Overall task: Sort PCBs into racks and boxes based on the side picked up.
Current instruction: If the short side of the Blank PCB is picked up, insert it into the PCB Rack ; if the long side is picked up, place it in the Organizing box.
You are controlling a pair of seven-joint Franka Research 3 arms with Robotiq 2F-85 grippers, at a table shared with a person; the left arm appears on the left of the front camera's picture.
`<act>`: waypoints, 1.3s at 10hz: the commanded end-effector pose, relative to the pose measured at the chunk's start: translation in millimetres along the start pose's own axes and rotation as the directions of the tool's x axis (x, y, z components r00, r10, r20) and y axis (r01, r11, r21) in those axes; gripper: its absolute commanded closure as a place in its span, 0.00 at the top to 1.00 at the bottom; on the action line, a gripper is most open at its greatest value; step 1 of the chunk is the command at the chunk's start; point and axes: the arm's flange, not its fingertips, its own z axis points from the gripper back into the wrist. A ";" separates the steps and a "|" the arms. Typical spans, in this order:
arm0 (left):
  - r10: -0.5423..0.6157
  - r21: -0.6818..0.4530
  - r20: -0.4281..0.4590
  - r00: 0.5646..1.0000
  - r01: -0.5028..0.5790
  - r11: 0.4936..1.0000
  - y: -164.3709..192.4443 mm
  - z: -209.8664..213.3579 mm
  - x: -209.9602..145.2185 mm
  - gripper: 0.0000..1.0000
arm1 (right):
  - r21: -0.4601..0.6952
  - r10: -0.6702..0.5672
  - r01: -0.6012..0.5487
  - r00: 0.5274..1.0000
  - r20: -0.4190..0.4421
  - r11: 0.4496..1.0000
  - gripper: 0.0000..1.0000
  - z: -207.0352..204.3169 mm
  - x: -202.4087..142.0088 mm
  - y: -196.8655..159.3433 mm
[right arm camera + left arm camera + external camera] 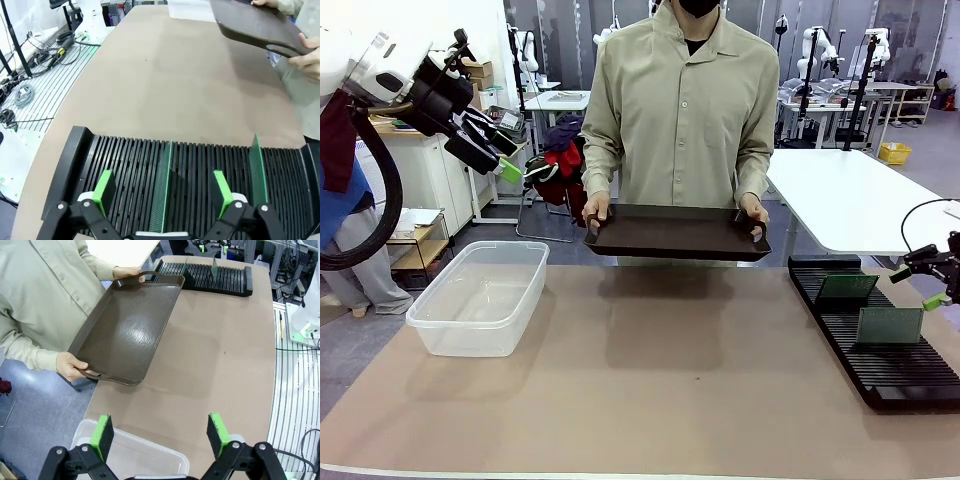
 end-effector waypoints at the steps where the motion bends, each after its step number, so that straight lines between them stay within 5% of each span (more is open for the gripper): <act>1: -0.006 -0.011 0.016 1.000 0.006 1.000 -0.1 -1.3 -2.3 1.00 | -0.054 -0.103 0.103 0.995 0.009 0.993 1.00 7.4 24.8 -1.8; 6: -0.006 -0.011 0.016 1.000 0.006 1.000 -0.1 -1.3 -2.3 1.00 | -0.185 -0.368 0.370 0.929 0.047 0.910 1.00 18.4 122.4 9.3; 8: -0.006 -0.011 0.016 1.000 0.006 1.000 -0.1 -1.3 -2.3 1.00 | -0.228 -0.391 0.389 0.920 0.037 0.893 1.00 24.6 149.5 12.7; 10: -0.006 -0.011 0.016 1.000 0.006 1.000 -0.1 -1.3 -2.3 1.00 | -0.198 -0.430 0.417 0.902 -0.028 0.887 1.00 26.3 157.0 16.3; 13: -0.006 -0.011 0.016 1.000 0.006 1.000 -0.1 -1.3 -2.3 1.00 | -0.204 -0.392 0.389 0.920 0.026 0.899 1.00 36.3 155.7 10.8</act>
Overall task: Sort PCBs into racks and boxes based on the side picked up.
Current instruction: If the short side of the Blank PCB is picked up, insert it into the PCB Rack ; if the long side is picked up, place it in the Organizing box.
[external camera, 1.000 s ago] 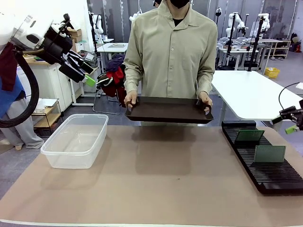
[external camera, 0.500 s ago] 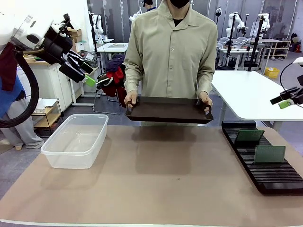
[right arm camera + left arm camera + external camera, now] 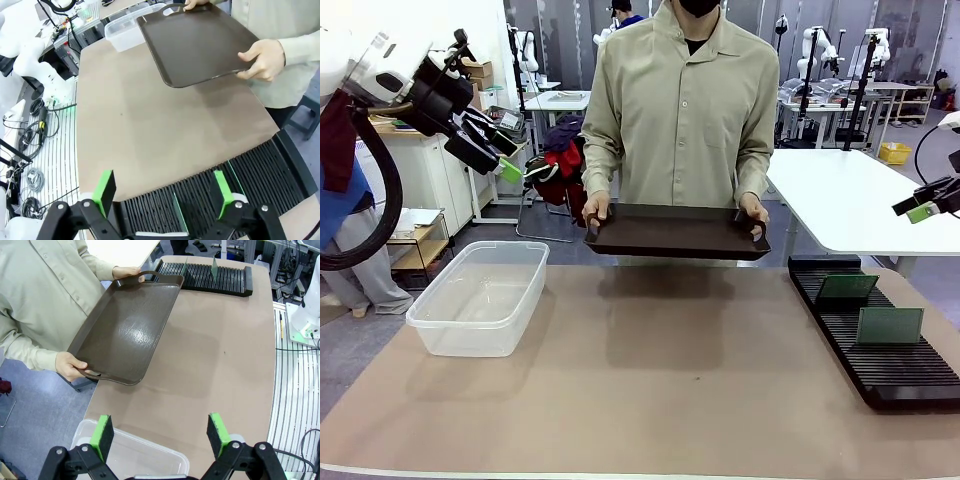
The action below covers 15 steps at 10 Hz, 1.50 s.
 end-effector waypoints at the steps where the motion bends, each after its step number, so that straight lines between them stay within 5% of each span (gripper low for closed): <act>1: -0.006 -0.011 0.016 1.000 0.006 1.000 -0.1 -1.3 -2.4 1.00 | 0.004 0.012 -0.012 1.000 0.019 1.000 1.00 -0.2 -0.1 -1.8; 13: -0.006 -0.011 0.016 1.000 0.006 1.000 -0.1 -1.3 -2.4 1.00 | 0.000 -0.001 0.001 1.000 0.000 1.000 1.00 -0.1 -0.6 -0.5; 15: -0.006 -0.011 0.016 1.000 0.006 1.000 -0.1 -1.3 -2.4 1.00 | -0.111 -0.058 0.060 0.998 0.018 0.992 1.00 2.4 19.1 14.4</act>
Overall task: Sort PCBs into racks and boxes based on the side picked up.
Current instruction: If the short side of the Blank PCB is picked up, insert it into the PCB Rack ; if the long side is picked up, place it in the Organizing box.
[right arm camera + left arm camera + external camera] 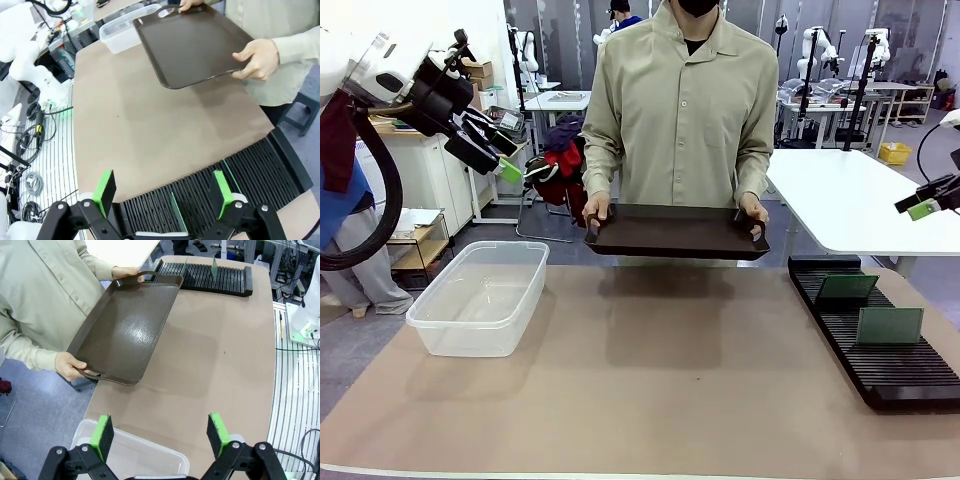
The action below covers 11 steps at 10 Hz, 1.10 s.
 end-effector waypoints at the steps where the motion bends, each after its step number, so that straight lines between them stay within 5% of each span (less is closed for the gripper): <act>1: -0.006 -0.011 0.016 1.000 0.006 1.000 -0.1 -1.3 -2.3 1.00 | -0.119 -0.062 0.068 0.997 0.053 0.991 1.00 -10.9 16.3 17.9; 7: -0.006 -0.011 0.016 1.000 0.006 1.000 -0.1 -1.3 -2.3 1.00 | -0.154 -0.039 0.030 0.998 -0.052 0.988 1.00 15.7 74.4 64.9; 11: -0.006 -0.011 0.016 1.000 0.006 1.000 -0.1 -1.3 -2.3 1.00 | -0.227 -0.037 0.024 0.998 -0.054 0.974 1.00 12.6 78.6 64.1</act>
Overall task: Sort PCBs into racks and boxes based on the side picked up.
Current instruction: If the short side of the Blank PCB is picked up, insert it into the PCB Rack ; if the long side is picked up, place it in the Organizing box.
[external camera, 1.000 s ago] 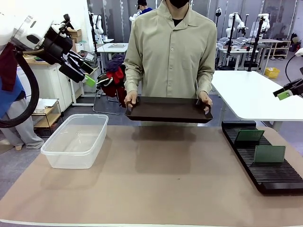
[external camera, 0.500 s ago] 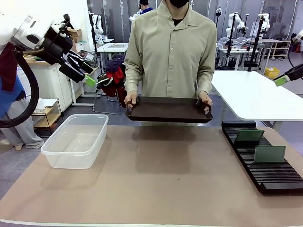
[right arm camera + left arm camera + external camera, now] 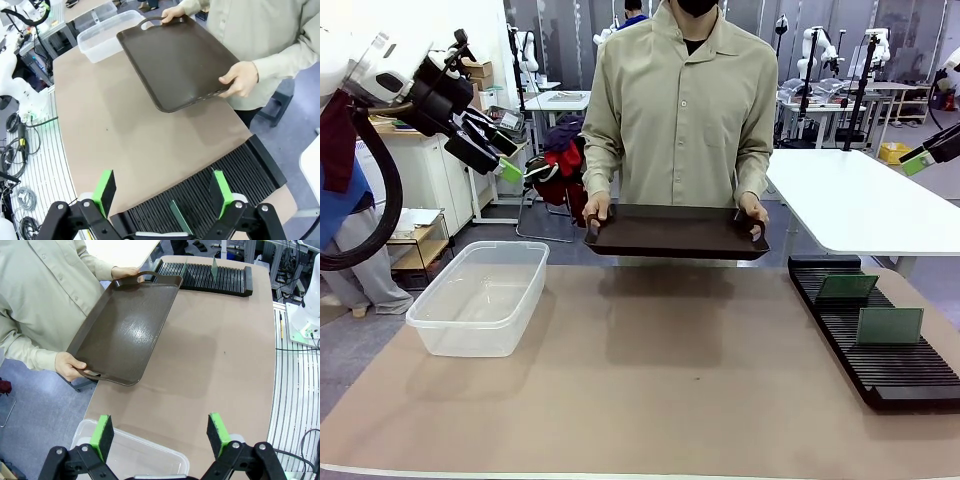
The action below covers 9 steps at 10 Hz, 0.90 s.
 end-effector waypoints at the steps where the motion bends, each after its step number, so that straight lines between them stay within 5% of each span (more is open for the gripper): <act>1: -0.006 -0.011 0.016 1.000 0.006 1.000 -0.1 -1.3 -2.4 1.00 | -0.071 -0.045 0.045 0.999 -0.002 0.996 1.00 -5.5 -0.9 1.8; 9: -0.006 -0.011 0.016 1.000 0.006 1.000 -0.1 -1.3 -2.4 1.00 | -0.148 -0.098 0.099 0.995 0.011 0.984 1.00 11.1 -19.8 5.1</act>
